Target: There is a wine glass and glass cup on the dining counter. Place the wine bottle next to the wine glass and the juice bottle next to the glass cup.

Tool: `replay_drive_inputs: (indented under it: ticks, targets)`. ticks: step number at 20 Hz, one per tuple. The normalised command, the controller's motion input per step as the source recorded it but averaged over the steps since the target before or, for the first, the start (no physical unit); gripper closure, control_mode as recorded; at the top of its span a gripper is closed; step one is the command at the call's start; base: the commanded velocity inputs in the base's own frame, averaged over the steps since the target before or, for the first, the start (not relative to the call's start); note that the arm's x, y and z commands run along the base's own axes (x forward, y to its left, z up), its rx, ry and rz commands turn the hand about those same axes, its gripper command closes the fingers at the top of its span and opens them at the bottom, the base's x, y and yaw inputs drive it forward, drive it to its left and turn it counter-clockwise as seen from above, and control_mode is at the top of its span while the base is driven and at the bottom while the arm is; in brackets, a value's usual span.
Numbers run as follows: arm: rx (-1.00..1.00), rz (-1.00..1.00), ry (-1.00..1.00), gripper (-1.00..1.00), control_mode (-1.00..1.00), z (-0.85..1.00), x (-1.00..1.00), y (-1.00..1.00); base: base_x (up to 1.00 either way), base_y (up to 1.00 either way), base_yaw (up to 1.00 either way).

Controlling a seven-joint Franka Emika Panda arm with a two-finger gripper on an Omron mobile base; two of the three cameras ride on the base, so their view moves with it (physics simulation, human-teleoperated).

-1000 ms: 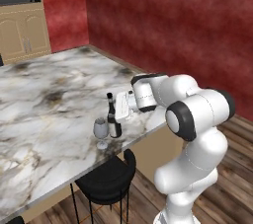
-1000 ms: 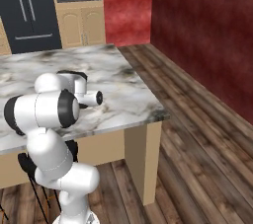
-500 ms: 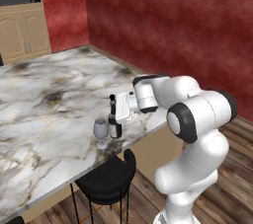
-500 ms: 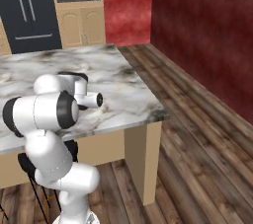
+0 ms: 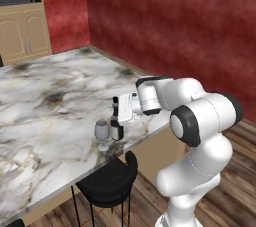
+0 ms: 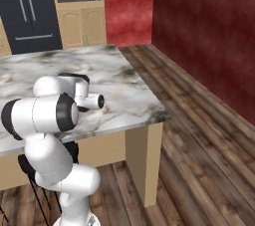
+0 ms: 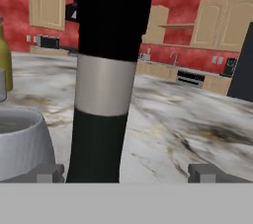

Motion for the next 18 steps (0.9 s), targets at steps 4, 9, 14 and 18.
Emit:
replay_drive_inputs:
  ticks: [4, 9, 14, 18]
  targets:
    - [0.0, 0.0, 0.0, -1.0, -1.0, 0.0, 0.05, -0.16, 0.0, 0.0, 0.0]
    - [0.0, 0.0, 0.0, -1.0, -1.0, 0.0, 0.05, -0.13, 0.0, 0.0, 0.0]
    - [0.0, 0.0, 0.0, -1.0, -1.0, 0.0, -0.01, -0.01, 0.0, 0.0, 0.0]
    - [0.0, 0.0, 0.0, -1.0, -1.0, 0.0, -0.11, 0.0, 0.0, 0.0, 0.0]
